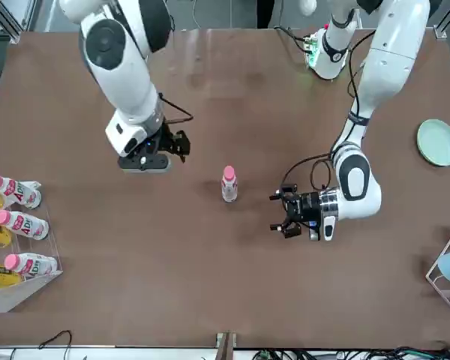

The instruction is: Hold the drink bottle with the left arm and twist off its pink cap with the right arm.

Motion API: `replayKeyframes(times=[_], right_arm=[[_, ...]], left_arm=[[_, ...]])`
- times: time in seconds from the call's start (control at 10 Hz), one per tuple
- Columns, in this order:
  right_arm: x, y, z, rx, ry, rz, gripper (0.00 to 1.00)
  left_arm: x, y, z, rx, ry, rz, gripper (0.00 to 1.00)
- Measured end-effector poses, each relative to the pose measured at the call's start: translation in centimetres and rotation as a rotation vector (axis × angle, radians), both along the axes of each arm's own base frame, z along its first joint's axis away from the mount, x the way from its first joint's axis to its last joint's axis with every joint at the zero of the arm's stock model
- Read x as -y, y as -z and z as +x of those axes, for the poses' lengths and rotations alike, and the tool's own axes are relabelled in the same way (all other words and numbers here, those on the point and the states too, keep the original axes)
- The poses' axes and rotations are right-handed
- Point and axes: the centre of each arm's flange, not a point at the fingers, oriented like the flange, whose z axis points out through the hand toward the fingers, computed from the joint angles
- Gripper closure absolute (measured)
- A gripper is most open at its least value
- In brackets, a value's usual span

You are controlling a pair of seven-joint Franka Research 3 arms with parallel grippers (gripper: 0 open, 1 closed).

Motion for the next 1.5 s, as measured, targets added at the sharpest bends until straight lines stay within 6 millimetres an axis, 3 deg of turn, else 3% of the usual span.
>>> replayKeyframes(times=[0.3,0.8,1.5], right_arm=[[-2.8,0.8,-0.7,0.021,0.062,0.022,0.0],[-3.1,2.2,-1.0,-0.038,0.077,0.012,0.0],[-7.7,3.0,-3.8,-0.027,-0.002,0.021,0.0]], left_arm=[[2.3,1.9,-2.1,-0.027,0.02,0.04,0.0],[3.5,5.6,-5.6,-0.062,0.034,0.12,0.0],[7.9,7.5,-8.5,-0.044,0.071,0.174,0.0]])
